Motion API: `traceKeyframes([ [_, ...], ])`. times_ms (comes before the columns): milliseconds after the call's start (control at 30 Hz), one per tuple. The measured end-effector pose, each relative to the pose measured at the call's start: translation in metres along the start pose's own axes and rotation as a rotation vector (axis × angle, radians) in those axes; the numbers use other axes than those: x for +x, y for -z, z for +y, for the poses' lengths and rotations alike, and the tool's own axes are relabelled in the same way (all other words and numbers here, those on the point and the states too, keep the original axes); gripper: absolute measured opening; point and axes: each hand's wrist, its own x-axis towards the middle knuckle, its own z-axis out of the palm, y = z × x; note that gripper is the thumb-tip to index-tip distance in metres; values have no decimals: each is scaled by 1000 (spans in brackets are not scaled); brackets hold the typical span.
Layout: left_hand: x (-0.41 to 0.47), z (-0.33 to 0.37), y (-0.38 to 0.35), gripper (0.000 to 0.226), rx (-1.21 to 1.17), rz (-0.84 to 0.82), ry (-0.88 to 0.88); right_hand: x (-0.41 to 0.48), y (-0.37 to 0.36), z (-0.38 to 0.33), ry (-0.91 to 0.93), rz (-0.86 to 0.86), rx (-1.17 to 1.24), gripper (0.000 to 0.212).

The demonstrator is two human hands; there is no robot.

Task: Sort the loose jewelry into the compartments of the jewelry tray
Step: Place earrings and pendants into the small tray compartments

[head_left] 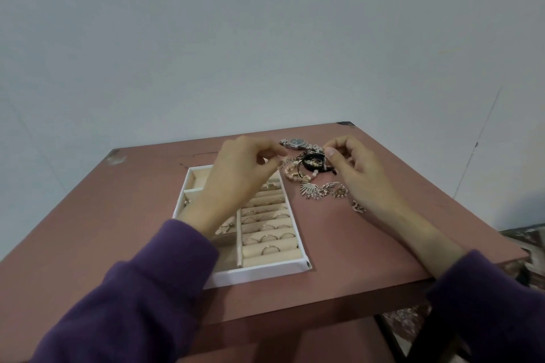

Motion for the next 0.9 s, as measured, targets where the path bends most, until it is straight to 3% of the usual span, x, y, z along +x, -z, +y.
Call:
traceKeyframes([
  [300, -50, -41, 56, 16, -45, -63, 115, 1, -41, -39, 6, -111, 224, 16],
  [900, -62, -43, 55, 19, 91, -344, 84, -1, -75, -52, 29, -231, 98, 8],
])
